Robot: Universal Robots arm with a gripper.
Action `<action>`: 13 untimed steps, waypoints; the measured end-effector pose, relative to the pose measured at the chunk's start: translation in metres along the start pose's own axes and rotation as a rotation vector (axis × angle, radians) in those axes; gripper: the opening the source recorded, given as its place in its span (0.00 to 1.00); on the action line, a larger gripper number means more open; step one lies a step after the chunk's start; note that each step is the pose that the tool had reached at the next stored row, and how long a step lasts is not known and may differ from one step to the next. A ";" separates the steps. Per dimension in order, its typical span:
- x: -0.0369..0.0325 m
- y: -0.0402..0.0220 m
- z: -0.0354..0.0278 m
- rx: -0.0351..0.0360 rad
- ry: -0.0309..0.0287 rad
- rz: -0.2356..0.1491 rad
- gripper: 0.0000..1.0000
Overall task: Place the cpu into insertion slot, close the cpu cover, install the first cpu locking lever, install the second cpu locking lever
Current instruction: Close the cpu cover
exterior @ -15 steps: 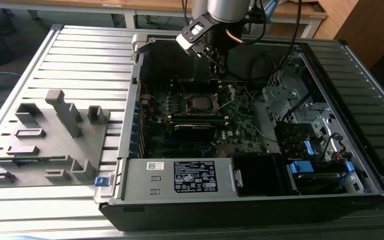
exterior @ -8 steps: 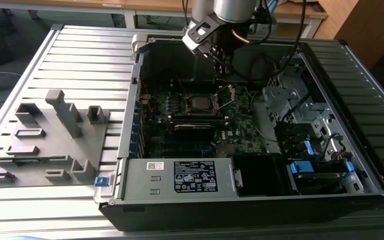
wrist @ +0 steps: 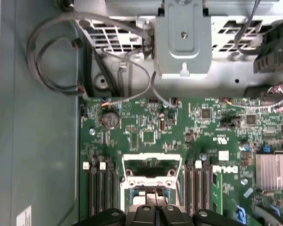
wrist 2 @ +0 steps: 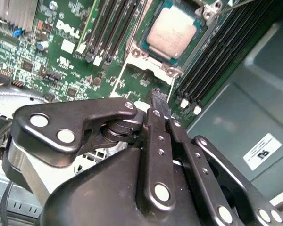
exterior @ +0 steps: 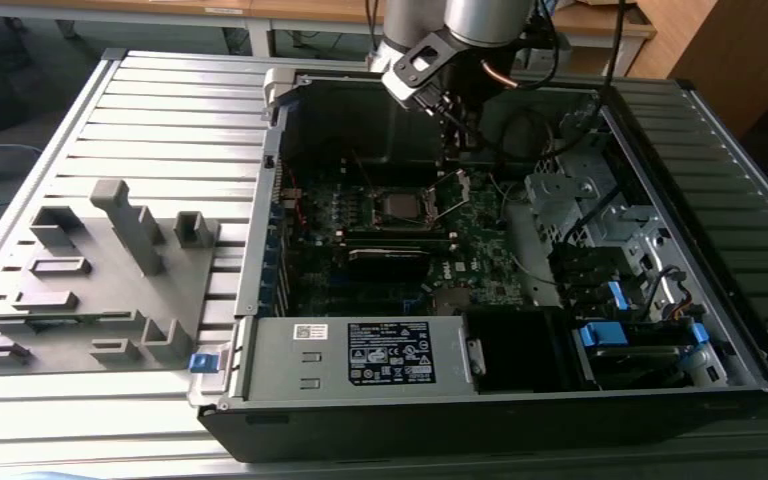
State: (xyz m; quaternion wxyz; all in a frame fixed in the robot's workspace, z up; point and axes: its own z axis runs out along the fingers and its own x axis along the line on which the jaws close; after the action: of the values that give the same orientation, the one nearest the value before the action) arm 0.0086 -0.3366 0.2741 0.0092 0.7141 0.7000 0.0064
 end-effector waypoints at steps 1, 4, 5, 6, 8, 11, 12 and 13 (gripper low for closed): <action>0.0000 0.0020 0.0001 0.0000 0.0001 0.000 0.11; 0.0002 0.0085 0.0004 0.0002 0.0002 0.000 0.11; 0.0002 0.0108 0.0004 0.0003 0.0003 0.000 0.11; 0.0003 0.0130 0.0005 0.0004 0.0002 0.000 0.11; 0.0004 0.0176 0.0006 0.0006 0.0003 0.000 0.11; 0.0005 0.0238 0.0008 0.0009 0.0002 0.000 0.11; 0.0006 0.0259 0.0009 0.0010 0.0002 0.000 0.11; 0.0007 0.0278 0.0009 0.0011 0.0002 0.000 0.11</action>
State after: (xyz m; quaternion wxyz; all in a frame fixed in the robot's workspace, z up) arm 0.0364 -0.3365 0.2738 0.0087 0.7141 0.7000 0.0061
